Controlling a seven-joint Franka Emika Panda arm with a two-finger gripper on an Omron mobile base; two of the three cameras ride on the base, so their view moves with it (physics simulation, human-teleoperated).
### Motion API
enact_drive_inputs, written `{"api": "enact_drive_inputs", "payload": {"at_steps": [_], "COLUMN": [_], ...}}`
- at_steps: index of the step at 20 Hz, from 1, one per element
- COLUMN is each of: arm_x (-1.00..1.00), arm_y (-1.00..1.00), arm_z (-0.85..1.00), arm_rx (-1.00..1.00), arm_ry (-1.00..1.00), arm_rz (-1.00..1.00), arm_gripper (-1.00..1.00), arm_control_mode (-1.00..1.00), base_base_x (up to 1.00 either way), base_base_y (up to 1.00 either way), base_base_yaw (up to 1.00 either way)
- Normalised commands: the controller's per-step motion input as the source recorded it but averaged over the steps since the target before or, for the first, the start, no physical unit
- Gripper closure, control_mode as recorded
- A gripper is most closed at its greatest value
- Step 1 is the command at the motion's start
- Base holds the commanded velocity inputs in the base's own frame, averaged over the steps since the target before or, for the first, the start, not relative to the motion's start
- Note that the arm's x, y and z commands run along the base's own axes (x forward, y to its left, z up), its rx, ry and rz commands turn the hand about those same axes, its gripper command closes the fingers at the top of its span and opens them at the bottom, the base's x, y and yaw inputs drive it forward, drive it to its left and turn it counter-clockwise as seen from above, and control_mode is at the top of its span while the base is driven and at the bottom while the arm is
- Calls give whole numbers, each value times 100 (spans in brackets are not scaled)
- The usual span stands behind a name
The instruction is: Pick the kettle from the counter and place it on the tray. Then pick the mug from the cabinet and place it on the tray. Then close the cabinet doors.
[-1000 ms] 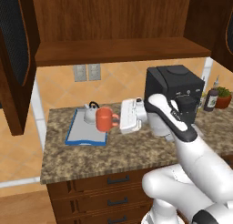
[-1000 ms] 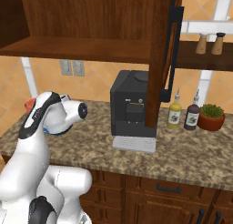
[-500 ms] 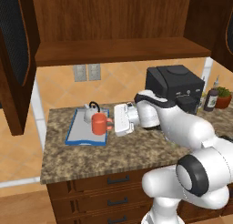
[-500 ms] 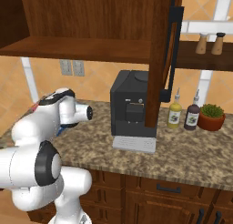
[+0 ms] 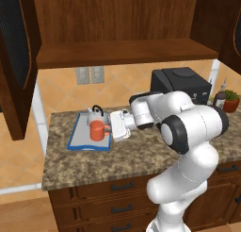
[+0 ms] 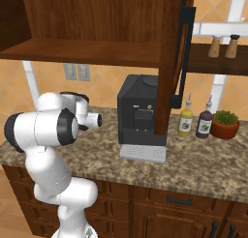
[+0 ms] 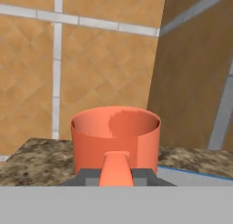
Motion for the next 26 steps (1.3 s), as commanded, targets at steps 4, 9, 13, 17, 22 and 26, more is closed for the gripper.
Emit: {"api": "enact_drive_inputs", "payload": {"at_steps": [4,9,13,17,22,26], "arm_x": [41,38,46,43,35,-11], "arm_y": [35,18,6,5,12,4], "arm_z": [-44,-32,-34,-38,-42,-24], "arm_rx": [0,0,-4,-6,-7,-1], "arm_ry": [0,0,0,0,0,-2], "arm_rz": [1,0,0,0,0,0], "arm_gripper": [100,100,100,100,100,100], "arm_control_mode": [-100,-100,-100,-100,-100,-100], "base_base_x": [0,0,0,0,0,0], "base_base_y": [0,0,0,0,0,0], "base_base_yaw": [0,0,0,0,0,0]}}
